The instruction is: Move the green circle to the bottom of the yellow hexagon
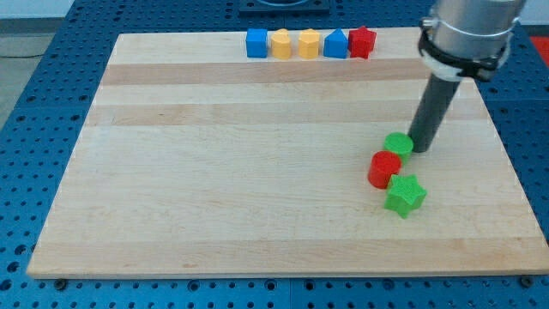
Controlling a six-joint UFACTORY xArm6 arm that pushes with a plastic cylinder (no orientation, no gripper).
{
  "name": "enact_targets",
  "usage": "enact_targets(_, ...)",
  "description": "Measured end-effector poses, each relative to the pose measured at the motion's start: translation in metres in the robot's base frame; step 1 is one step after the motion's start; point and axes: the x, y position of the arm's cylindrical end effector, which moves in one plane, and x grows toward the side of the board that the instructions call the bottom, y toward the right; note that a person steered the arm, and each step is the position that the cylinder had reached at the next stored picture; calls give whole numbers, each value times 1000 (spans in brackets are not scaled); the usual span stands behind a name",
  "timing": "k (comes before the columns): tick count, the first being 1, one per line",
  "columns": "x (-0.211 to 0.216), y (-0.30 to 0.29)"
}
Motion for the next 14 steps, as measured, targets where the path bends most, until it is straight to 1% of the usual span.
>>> enact_targets(1, 22, 4)
enact_targets(2, 29, -18)
enact_targets(3, 28, -56)
enact_targets(5, -9, -113)
enact_targets(6, -29, -127)
enact_targets(8, -80, -131)
enact_targets(9, -85, -133)
enact_targets(11, -85, -172)
enact_targets(12, -87, -172)
enact_targets(14, -111, -166)
